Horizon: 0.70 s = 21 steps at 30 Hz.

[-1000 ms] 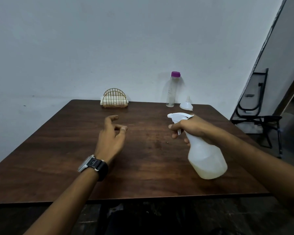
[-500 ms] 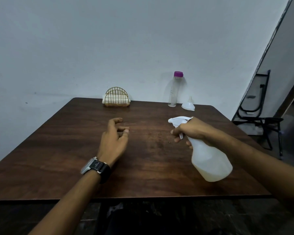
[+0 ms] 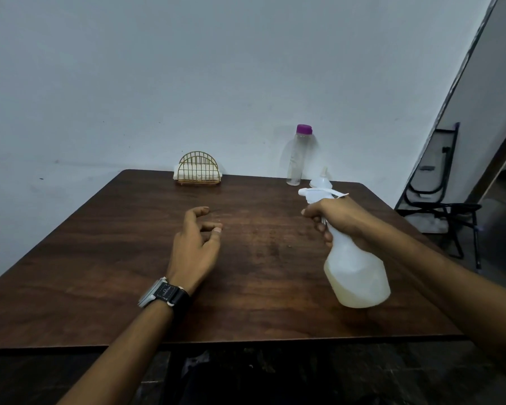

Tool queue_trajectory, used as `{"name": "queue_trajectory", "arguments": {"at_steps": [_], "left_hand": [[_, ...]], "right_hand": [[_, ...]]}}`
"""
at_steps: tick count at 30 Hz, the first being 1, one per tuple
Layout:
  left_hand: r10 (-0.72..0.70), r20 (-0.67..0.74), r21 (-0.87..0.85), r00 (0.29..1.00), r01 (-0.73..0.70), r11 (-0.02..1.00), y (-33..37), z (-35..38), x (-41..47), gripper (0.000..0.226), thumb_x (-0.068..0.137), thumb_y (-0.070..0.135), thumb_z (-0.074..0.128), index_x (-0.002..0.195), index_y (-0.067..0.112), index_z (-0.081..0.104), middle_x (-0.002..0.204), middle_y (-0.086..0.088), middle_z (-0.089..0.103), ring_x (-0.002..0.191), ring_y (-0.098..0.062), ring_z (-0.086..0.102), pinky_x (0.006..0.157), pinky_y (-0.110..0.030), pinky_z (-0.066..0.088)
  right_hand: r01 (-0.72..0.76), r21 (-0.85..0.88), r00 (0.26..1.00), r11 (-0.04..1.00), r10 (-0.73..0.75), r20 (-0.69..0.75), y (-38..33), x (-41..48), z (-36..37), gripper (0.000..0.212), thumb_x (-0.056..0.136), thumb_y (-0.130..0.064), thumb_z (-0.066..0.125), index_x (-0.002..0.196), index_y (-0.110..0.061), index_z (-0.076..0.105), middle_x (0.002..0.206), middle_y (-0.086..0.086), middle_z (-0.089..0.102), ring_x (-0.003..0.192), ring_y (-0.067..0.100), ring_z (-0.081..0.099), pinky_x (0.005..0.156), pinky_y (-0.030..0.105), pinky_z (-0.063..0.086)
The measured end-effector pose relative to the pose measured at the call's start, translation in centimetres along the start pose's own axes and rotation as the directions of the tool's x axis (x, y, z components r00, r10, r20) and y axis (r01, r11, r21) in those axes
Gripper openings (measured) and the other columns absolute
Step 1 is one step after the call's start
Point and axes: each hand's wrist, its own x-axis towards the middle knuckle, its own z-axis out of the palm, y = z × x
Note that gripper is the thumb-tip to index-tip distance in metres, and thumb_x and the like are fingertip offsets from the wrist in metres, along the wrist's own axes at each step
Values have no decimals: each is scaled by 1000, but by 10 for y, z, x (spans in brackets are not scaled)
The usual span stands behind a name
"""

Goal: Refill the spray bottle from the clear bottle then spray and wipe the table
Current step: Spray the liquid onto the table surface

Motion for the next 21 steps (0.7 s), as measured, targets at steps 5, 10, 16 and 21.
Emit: {"name": "queue_trajectory", "arguments": {"at_steps": [5,10,16,21], "left_hand": [[-1,-5,-15,1000,1,1000,1,3,-1,42,97,18,61,134,27,43,105,12,73,94,-1,68,90,-38,56],[13,-4,-45,1000,-13,999,3,10,-3,41,95,19,63,131,28,45,103,11,74,93,-7,71,91,-45,57],[14,-7,-81,1000,-15,997,8,14,-4,40,95,21,63,128,35,45,99,15,75,90,-6,72,89,-46,57],[22,-2,-79,1000,-23,997,14,16,-6,41,95,21,63,129,35,44,100,17,74,90,-2,71,88,-46,58]], "right_hand": [[108,165,991,980,-94,-93,-1,-12,-8,16,90,-21,72,84,-7,68,76,12,74,42,19,46,48,28,44],[10,133,999,991,-4,-38,7,-14,-12,34,89,-23,68,62,-15,49,57,7,50,40,19,43,47,28,40],[101,153,987,983,-81,-136,6,-23,-14,15,89,-21,71,80,-9,69,77,10,75,41,19,46,49,28,44],[-25,81,997,996,31,-77,8,-25,-16,28,85,-17,66,61,-15,51,58,8,49,40,20,41,48,29,39]]}}
